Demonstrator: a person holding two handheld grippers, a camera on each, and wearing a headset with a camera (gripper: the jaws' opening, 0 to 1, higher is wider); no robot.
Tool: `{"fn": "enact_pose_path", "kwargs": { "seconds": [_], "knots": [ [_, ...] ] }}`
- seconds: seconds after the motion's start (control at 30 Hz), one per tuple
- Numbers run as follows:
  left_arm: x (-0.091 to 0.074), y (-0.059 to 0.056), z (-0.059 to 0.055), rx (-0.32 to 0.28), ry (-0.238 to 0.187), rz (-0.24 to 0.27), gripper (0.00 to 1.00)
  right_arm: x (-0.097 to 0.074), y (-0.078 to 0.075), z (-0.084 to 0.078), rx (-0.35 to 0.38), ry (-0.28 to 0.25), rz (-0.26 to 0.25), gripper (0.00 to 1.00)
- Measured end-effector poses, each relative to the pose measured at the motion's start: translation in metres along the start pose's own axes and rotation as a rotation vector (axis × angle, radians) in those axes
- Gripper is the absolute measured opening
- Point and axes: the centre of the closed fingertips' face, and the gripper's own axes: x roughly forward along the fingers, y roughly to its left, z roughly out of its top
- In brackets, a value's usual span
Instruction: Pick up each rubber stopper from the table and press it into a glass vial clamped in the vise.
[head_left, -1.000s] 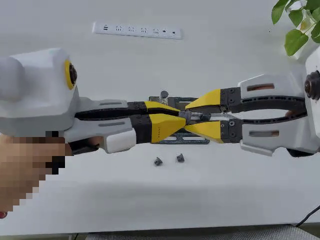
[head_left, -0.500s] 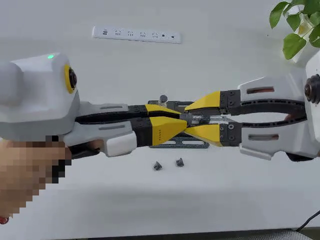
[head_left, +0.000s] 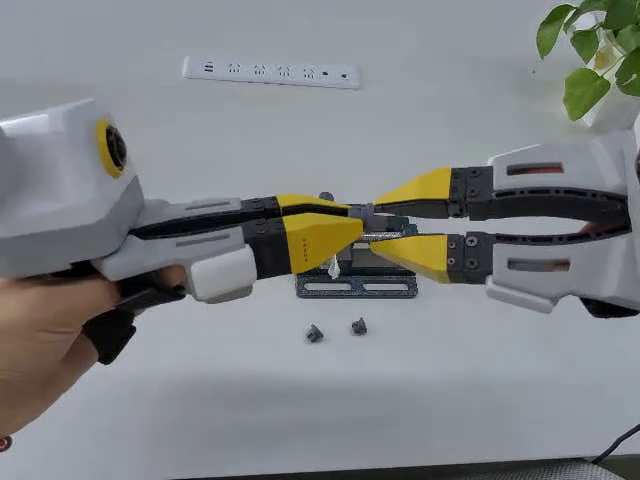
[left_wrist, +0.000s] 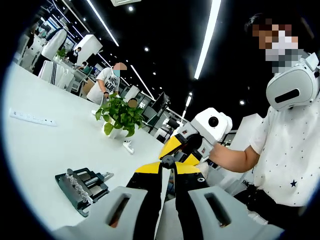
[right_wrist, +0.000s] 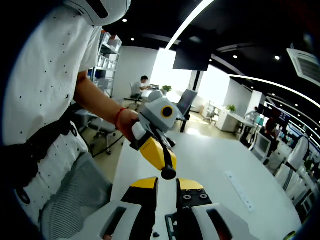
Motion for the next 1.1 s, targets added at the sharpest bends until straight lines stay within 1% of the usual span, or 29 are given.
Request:
{"fn": "enact_pose_path", "kwargs": {
  "seconds": [0.17,0.27,0.37,0.53,0.8,1.1],
  "knots": [
    [0.001,-0.002,0.000,-0.007,-0.001,-0.010,0.05,0.000,-0.002,0.004,-0.006,-0.012,-0.010,0.10],
    [0.001,-0.003,0.001,-0.017,-0.010,-0.019,0.05,0.000,-0.001,0.005,-0.012,-0.014,-0.003,0.10],
    [0.001,-0.003,0.000,-0.018,-0.006,-0.020,0.05,0.001,-0.001,0.005,-0.014,-0.016,-0.001,0.09],
    [0.000,-0.003,0.001,-0.027,-0.013,-0.023,0.05,0.001,0.000,0.006,-0.021,-0.019,0.005,0.08],
    [0.000,-0.007,0.002,-0.048,-0.019,-0.045,0.05,0.001,0.002,0.010,-0.023,-0.029,0.019,0.08],
    [-0.001,-0.010,0.004,-0.062,-0.027,-0.059,0.05,0.000,0.003,0.013,-0.023,-0.036,0.018,0.08]
  ]
}}
